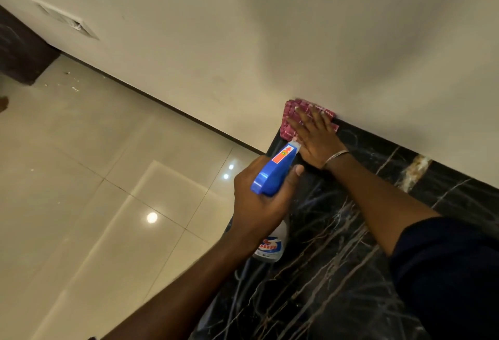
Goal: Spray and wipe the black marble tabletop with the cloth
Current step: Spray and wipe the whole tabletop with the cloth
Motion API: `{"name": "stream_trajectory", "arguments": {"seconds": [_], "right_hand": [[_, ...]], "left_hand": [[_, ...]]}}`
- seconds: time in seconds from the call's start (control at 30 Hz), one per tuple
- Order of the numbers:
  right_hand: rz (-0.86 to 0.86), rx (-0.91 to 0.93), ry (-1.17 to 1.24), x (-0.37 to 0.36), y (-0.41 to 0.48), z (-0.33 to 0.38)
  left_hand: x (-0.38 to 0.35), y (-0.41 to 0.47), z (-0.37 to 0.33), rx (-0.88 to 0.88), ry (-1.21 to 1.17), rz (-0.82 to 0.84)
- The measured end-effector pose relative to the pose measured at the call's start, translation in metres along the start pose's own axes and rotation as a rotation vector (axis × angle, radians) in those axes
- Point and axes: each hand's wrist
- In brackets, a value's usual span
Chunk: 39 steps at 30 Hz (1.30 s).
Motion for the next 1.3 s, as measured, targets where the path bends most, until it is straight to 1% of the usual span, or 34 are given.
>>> {"name": "stream_trajectory", "arguments": {"seconds": [0.07,0.13,0.27,0.33,0.37,0.43,0.5,0.53,0.57,0.67,0.7,0.77,0.87,0.9,0.97,1.0,1.1,1.13,1.2,1.3], "right_hand": [[0.012,0.016,-0.002,-0.003,-0.016,0.011],[-0.014,0.084,0.016,-0.009,-0.038,0.028],[0.024,0.206,0.213,-0.020,-0.076,0.050],[-0.019,0.297,0.164,-0.021,-0.073,0.041],[-0.033,0.311,0.119,-0.020,-0.063,0.032],[-0.042,0.194,0.065,-0.013,-0.036,0.006],[-0.003,0.040,0.005,-0.002,-0.012,-0.020],[0.027,0.000,-0.016,0.002,-0.007,-0.025],[0.040,-0.022,-0.016,0.003,-0.006,-0.025],[-0.010,-0.107,0.032,-0.007,-0.026,0.000],[-0.022,-0.124,0.054,-0.013,-0.037,0.010],[-0.050,-0.100,0.130,-0.017,-0.060,0.027],[-0.180,-0.009,0.223,-0.023,-0.090,0.042],[-0.183,0.040,0.218,-0.026,-0.094,0.038],[-0.102,0.108,0.144,-0.029,-0.089,0.015],[-0.079,0.083,0.096,-0.028,-0.082,-0.003],[-0.024,-0.128,0.016,-0.018,-0.060,-0.052],[0.001,-0.159,0.010,-0.016,-0.057,-0.059],[0.008,-0.194,0.024,-0.017,-0.060,-0.055],[-0.036,-0.218,0.064,-0.030,-0.083,-0.023]], "left_hand": [[-0.002,0.000,0.000,-0.014,-0.002,0.012],[-0.003,-0.001,0.003,-0.025,-0.005,0.009],[-0.006,-0.003,0.006,-0.031,-0.025,0.000],[-0.007,-0.003,0.005,-0.037,-0.037,0.000],[-0.007,-0.003,0.005,-0.039,-0.021,-0.004],[-0.006,-0.003,0.005,-0.038,0.031,-0.016],[-0.004,-0.003,0.005,-0.044,0.061,-0.028],[-0.004,-0.004,0.004,-0.042,0.067,-0.026],[-0.004,-0.004,0.004,-0.038,0.068,-0.021],[-0.005,-0.005,0.001,-0.049,0.068,-0.005],[-0.007,-0.004,0.000,-0.051,0.064,0.009],[-0.010,-0.003,0.002,-0.045,0.049,0.029],[-0.015,-0.001,0.004,-0.033,0.034,0.057],[-0.017,0.000,0.003,-0.027,0.031,0.062],[-0.017,0.002,0.001,0.004,0.014,0.075],[-0.018,0.003,-0.001,0.019,0.008,0.086],[-0.018,0.004,-0.003,0.033,0.037,0.106],[-0.018,0.003,-0.003,0.044,0.047,0.118],[-0.019,0.003,-0.004,0.066,0.040,0.138],[-0.020,0.005,-0.005,0.104,0.020,0.153]]}}
Point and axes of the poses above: each hand's wrist, its own y-axis towards the middle knuckle, its own x-axis out of the back of the hand, z = x × y, and after that the axes turned 7 degrees about -x, right-handed
